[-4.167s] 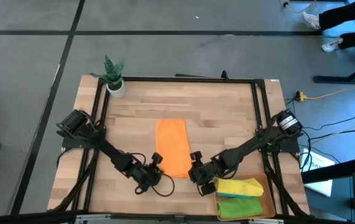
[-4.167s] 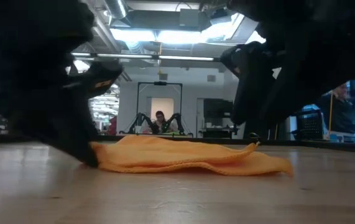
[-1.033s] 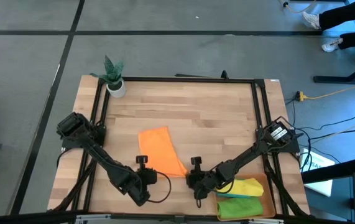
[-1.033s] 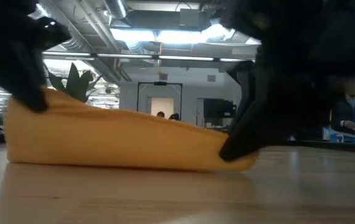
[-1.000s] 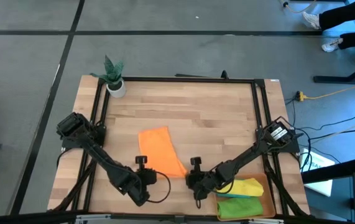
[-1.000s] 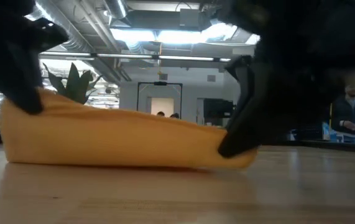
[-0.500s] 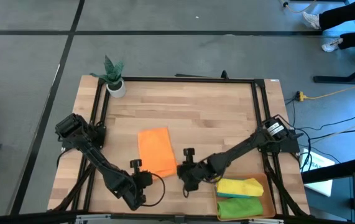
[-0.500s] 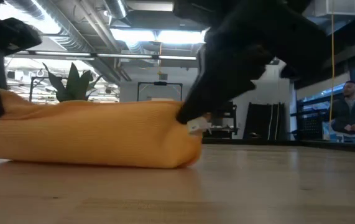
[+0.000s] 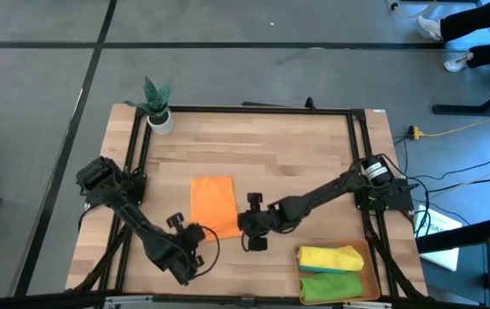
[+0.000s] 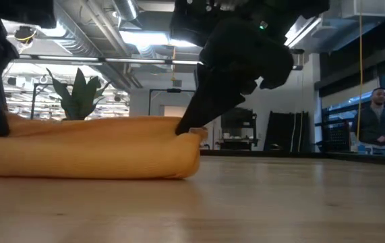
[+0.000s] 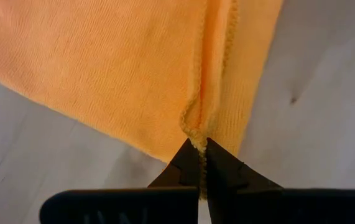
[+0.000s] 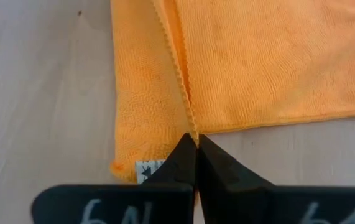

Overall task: Roll microfiber towels into tight, uniform cylinder then place into a basket
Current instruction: Roll the orange microfiber towel

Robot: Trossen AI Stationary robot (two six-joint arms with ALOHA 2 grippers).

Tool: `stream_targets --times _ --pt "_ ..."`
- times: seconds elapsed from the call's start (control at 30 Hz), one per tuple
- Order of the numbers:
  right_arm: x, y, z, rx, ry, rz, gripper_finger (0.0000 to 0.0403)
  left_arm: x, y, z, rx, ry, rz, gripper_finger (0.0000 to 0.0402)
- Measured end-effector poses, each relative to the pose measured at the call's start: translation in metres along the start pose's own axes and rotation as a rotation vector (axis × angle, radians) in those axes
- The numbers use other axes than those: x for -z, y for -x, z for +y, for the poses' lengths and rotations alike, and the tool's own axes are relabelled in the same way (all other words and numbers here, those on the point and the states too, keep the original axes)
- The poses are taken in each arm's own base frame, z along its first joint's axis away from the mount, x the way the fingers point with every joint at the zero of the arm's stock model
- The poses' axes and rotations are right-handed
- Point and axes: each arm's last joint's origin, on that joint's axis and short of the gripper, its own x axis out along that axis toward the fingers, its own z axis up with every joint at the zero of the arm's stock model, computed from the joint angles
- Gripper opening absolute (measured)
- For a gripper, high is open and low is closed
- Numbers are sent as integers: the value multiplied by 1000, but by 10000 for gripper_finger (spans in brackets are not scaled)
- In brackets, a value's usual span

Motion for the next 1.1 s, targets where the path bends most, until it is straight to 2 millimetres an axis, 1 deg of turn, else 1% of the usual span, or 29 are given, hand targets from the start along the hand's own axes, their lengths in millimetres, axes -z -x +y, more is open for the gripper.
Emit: stream_targets --times 0.23,0.33,0.43,0.47,0.7,0.83,0.93,1.0,1.1 --pt "-3 -4 -7 0 -14 -22 6 2 -18 14 -64 25 32 0" --pt "0 -14 -7 1 -11 -13 6 1 -22 17 -79 30 44 0" --pt "7 -28 -5 9 42 6 6 0 -25 20 -93 30 51 0" --pt "8 -29 -5 19 64 10 6 0 -27 20 -94 32 51 0" --pt "6 -30 -5 40 74 -7 7 2 -40 29 -115 46 55 0" --pt "6 -30 -5 22 74 -8 7 1 -42 29 -110 55 54 0" --pt "6 -30 -4 -2 88 -8 10 0 -42 29 -107 19 32 2" --pt "6 -30 -4 -19 87 -7 18 0 -42 28 -102 13 30 10" --pt "6 -30 -4 -21 85 -14 42 -1 -43 28 -103 39 29 29"
